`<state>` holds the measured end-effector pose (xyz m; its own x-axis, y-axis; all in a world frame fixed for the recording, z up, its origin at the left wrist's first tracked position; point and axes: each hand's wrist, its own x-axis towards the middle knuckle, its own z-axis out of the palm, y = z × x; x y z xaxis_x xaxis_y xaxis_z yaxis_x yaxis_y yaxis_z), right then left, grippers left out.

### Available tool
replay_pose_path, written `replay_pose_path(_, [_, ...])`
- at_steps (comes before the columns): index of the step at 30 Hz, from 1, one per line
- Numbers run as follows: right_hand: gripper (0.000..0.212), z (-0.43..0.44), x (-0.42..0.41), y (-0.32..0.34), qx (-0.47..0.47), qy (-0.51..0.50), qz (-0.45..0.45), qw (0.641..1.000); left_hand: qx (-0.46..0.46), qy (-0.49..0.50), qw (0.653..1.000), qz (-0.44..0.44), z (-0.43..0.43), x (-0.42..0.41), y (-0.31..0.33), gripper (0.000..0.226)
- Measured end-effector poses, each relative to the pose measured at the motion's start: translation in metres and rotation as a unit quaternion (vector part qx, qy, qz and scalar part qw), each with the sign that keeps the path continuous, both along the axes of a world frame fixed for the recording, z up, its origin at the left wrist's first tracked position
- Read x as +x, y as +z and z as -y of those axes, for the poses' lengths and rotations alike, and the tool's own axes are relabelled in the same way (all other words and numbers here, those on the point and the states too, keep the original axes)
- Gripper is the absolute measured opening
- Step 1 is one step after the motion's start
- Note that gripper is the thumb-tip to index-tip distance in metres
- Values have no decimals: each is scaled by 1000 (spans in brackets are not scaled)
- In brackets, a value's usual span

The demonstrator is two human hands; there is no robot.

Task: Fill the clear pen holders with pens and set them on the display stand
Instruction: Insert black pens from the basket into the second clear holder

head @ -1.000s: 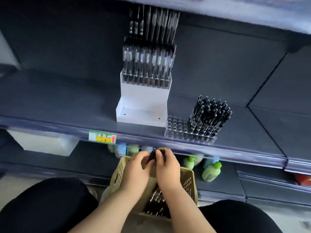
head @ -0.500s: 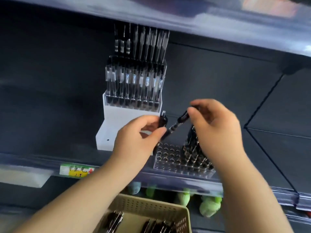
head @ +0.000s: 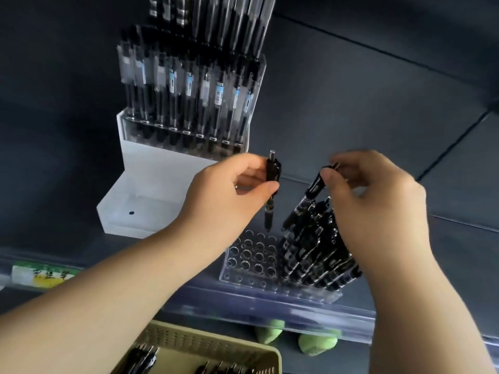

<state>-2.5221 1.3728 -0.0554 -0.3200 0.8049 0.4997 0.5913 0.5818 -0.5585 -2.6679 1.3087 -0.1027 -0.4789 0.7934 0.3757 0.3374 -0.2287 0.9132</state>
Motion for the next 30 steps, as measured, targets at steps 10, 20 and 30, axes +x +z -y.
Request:
replay_pose_path(10, [15, -1, -7, -12, -4, 16, 62, 998, 1, 10, 1000, 10, 1, -5, -4, 20])
replay_pose_path(20, [17, -2, -12, -16, 13, 17, 87, 996, -13, 33, 999, 19, 9, -11, -5, 16])
replay_pose_path(30, [33, 1, -12, -22, 65, 26, 87, 994, -12, 1, 999, 34, 10, -2, -3, 17])
